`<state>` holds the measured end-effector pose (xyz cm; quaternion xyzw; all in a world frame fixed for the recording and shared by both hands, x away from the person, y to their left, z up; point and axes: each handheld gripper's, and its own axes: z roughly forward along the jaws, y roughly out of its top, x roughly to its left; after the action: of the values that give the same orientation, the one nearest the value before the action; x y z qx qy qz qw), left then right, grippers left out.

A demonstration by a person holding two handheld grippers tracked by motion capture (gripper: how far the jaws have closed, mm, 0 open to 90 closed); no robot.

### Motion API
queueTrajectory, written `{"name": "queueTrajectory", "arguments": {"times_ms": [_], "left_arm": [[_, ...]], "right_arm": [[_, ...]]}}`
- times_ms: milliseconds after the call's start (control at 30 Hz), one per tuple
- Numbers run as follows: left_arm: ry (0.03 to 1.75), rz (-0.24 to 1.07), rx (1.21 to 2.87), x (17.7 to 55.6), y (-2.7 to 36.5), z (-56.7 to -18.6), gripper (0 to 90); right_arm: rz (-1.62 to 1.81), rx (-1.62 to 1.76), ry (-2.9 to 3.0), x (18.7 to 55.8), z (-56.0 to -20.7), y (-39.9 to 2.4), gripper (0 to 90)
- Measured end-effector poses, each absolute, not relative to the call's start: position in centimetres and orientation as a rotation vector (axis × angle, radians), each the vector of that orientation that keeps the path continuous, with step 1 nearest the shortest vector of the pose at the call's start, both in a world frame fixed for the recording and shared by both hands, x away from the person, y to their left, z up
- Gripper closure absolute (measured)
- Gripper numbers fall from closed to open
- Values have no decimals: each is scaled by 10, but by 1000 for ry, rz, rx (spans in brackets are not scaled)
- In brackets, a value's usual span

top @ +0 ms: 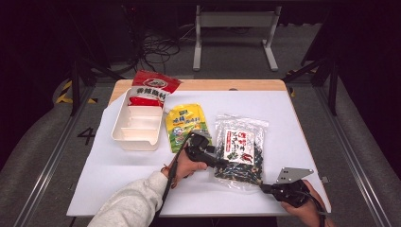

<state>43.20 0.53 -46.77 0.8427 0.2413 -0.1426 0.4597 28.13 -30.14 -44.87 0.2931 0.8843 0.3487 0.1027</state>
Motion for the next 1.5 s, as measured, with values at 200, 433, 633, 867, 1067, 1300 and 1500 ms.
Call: {"name": "queueTrajectory", "arguments": {"times_ms": [200,433,633,867,1067,1300,1500], "left_arm": [[575,-375,2035,439,0,-466,358],[412,-306,2001,429,13,-444,649],[310,-193,2001,405,20,-421,725],[304,-50,1981,392,38,-406,739],[329,43,1938,390,63,-390,742],[352,166,1872,392,97,-367,743],[380,264,1815,394,131,-347,743]], "right_arm": [[1015,816,2601,279,-449,-300,900],[1035,806,2587,278,-450,-301,898],[1042,829,2539,279,-451,-302,866],[1075,853,2469,283,-450,-299,738],[1129,939,2370,286,-447,-308,595],[1145,987,2340,288,-447,-310,477],[1127,983,2355,288,-449,-306,430]]}}
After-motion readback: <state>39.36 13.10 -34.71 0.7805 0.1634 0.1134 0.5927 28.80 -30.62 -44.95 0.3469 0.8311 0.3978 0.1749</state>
